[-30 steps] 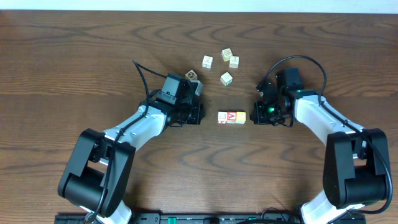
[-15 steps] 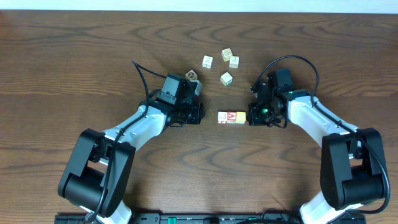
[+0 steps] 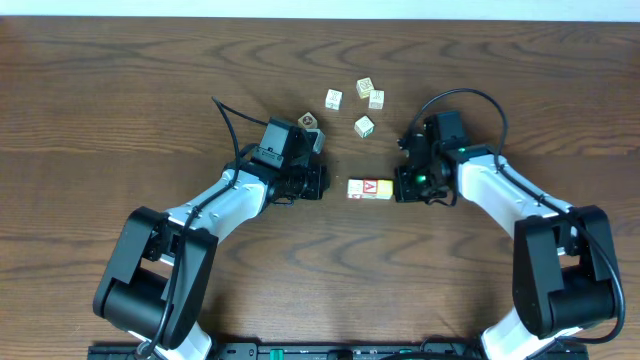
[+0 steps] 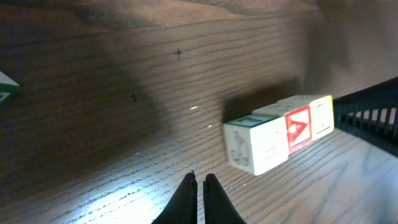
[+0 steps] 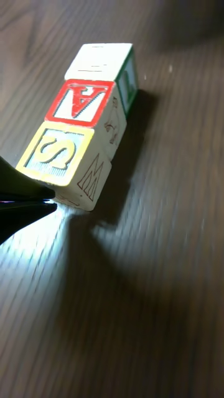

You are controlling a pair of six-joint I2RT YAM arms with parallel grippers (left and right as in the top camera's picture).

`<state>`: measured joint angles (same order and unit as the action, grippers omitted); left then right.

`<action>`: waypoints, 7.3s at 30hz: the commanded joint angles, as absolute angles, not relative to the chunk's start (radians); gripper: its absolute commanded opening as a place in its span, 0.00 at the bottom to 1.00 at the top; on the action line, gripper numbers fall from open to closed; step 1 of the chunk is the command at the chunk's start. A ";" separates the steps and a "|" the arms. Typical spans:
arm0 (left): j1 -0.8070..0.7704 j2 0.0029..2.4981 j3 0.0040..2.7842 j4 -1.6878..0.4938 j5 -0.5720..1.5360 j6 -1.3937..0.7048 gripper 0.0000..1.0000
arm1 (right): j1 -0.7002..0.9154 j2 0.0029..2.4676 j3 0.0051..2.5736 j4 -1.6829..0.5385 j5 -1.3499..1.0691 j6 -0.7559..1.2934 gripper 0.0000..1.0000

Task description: Lift 3 blocks

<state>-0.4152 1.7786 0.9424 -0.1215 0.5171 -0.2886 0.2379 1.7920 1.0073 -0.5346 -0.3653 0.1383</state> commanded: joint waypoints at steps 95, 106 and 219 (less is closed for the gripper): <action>-0.411 1.883 0.933 -0.100 0.647 -0.255 0.07 | 0.296 1.807 0.997 -0.513 -0.350 0.275 0.01; -0.411 1.883 0.934 -0.083 0.613 -0.318 0.07 | 0.296 1.807 0.958 -0.500 -0.353 0.276 0.01; -0.410 1.884 0.935 -0.036 0.617 -0.394 0.07 | 0.286 1.851 0.996 -0.386 -0.368 0.344 0.01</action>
<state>-0.4088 1.8767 0.9421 -0.0399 0.6033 -0.3931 0.2901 1.8355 0.9703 -0.3763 -0.3599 0.3237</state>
